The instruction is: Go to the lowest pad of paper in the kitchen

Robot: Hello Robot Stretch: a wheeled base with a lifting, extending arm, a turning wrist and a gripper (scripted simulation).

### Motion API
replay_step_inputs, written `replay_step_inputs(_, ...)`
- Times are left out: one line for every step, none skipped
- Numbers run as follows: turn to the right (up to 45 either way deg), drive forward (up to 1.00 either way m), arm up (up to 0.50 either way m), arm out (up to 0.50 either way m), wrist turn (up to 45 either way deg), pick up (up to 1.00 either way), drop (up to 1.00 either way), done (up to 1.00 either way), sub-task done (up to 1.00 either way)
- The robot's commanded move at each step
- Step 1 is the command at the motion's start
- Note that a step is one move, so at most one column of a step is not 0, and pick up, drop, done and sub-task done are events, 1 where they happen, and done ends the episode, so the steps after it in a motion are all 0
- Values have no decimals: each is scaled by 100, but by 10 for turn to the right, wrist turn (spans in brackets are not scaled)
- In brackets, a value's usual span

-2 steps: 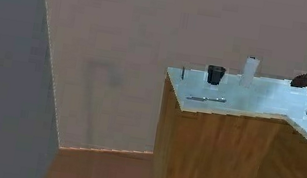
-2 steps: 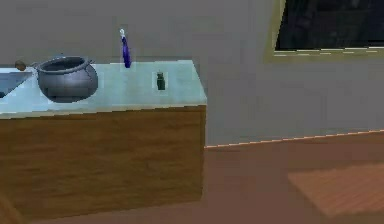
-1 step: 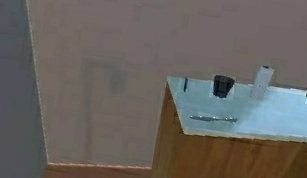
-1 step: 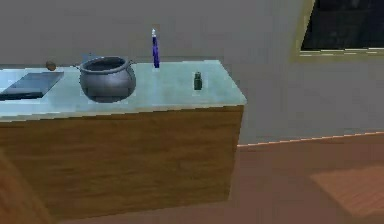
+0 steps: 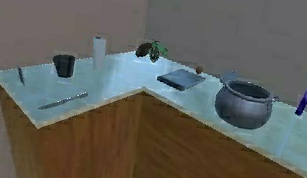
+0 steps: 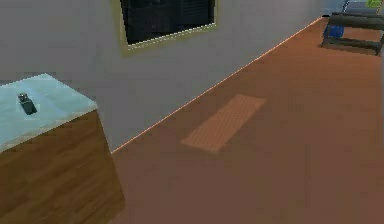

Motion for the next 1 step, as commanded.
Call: replay_step_inputs(270,0,0,0,0,0,0,0,0)
